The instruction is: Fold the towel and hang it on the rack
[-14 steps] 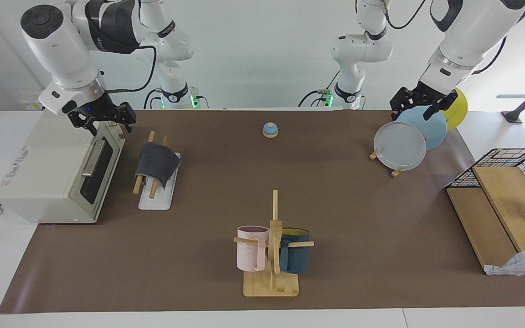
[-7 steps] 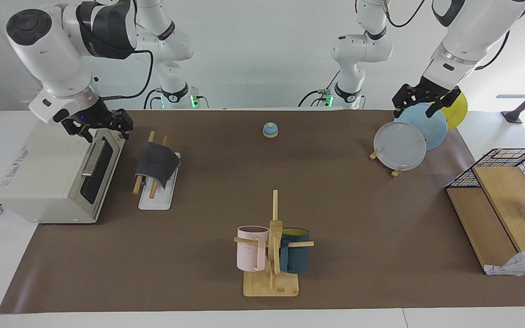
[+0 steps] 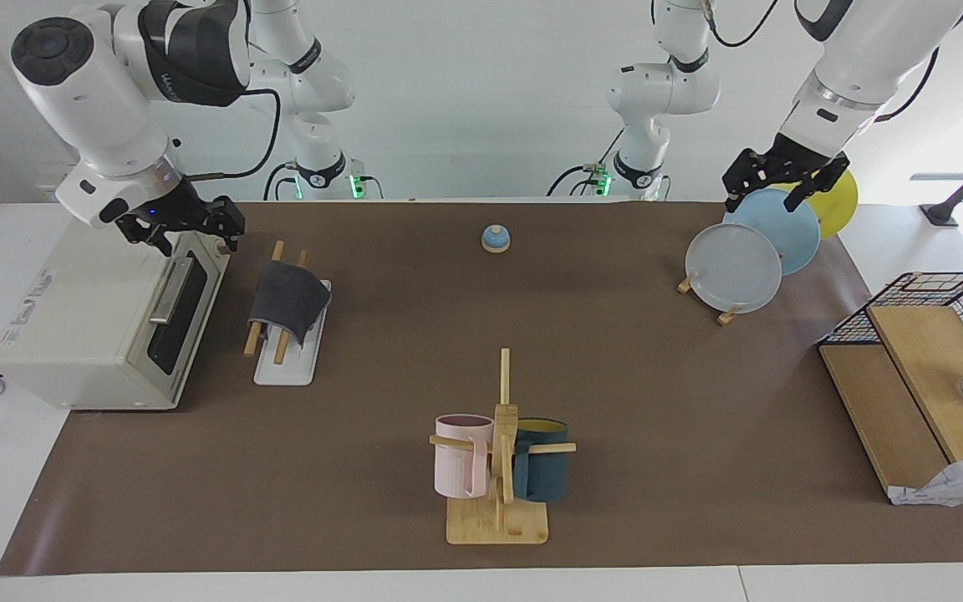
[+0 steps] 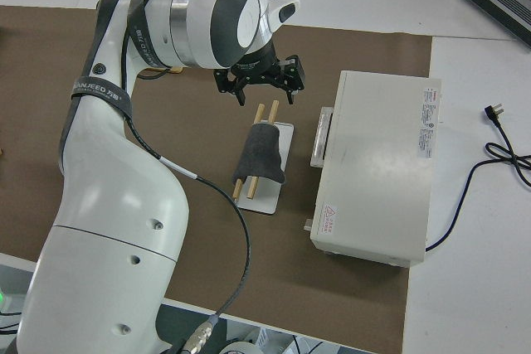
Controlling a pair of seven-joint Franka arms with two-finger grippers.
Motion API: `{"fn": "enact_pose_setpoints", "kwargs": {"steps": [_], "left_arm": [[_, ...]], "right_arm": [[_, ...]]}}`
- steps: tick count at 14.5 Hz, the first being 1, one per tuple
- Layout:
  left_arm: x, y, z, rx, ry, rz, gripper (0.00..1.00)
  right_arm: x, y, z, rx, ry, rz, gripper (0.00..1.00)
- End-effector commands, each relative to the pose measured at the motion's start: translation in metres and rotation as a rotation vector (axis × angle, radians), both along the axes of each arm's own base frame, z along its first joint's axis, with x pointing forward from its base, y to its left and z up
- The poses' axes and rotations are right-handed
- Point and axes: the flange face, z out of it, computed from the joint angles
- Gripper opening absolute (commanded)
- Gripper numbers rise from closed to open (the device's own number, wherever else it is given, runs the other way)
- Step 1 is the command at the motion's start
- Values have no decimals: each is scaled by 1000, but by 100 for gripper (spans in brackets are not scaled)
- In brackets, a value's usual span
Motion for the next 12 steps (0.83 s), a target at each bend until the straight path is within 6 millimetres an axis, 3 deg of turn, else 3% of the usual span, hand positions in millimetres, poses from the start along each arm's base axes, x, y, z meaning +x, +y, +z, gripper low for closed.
{"fn": "enact_pose_setpoints", "kwargs": {"steps": [1, 3, 5, 7, 9, 11, 12], "left_arm": [[-13, 5, 18, 19, -24, 7, 100], [-13, 8, 15, 19, -24, 13, 100], [4, 8, -8, 20, 11, 18, 100], [46, 1, -69, 22, 102, 10, 100], [72, -3, -119, 22, 166, 9, 100], [80, -11, -152, 26, 223, -6, 100], [79, -13, -154, 29, 234, -10, 100]], "right_arm": [[-3, 3, 2, 10, -45, -55, 100], [4, -1, -1, 9, -39, -60, 100], [6, -3, 1, 12, -36, -66, 100], [6, -3, 0, 22, -30, -69, 100], [5, -9, 1, 79, -33, -98, 100], [5, -10, 2, 75, -36, -98, 100], [5, -9, 3, 66, -41, -92, 100]]}}
